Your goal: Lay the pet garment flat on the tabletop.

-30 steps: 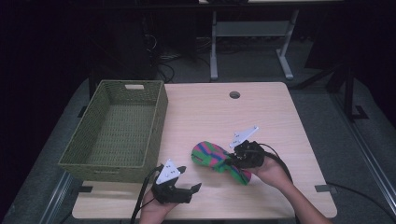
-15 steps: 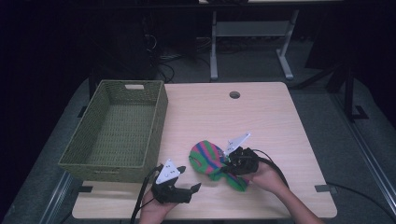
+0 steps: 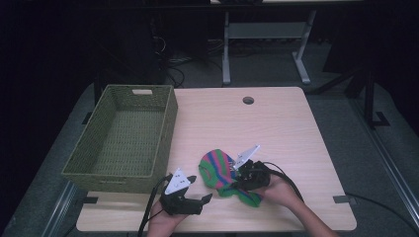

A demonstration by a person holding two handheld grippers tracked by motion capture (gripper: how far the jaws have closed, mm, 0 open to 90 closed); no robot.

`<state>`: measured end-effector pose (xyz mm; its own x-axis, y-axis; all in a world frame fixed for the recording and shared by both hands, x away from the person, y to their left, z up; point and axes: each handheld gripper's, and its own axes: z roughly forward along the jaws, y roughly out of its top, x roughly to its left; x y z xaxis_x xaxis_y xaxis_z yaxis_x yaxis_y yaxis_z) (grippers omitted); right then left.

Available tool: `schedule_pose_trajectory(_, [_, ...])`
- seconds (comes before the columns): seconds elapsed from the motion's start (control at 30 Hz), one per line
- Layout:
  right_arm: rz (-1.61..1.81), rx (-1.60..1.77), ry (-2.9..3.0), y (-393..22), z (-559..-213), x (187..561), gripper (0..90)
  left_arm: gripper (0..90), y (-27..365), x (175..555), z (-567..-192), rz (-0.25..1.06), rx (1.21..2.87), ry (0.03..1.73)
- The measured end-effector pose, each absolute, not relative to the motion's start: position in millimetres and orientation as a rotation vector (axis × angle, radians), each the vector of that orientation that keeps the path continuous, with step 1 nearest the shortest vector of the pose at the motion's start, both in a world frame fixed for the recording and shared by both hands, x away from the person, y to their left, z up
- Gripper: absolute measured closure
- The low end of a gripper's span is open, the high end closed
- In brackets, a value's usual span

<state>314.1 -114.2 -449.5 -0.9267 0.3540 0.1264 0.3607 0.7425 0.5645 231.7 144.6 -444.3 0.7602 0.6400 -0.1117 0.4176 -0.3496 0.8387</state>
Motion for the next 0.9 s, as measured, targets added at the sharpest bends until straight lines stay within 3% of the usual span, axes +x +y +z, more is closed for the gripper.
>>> schedule_pose_trajectory(0.33, [-0.936, -0.534, -2.918, -111, -450, 310, 59.7, 19.0, 146, 233, -444, 0.293, 1.989, 0.803])
schedule_pose_trajectory(0.63, [-0.934, -0.474, -2.918, -108, -450, 301, 37.0, 19.0, 146, 232, -444, 0.296, 1.987, 0.804])
schedule_pose_trajectory(0.8, [-0.957, -0.457, -2.926, -110, -442, 297, 36.6, 19.0, 148, 233, -444, 0.298, 1.979, 0.813])
schedule_pose_trajectory(0.9, [-0.995, -0.445, -2.938, -109, -433, 295, 40.7, 19.0, 148, 234, -443, 0.302, 1.978, 0.816])
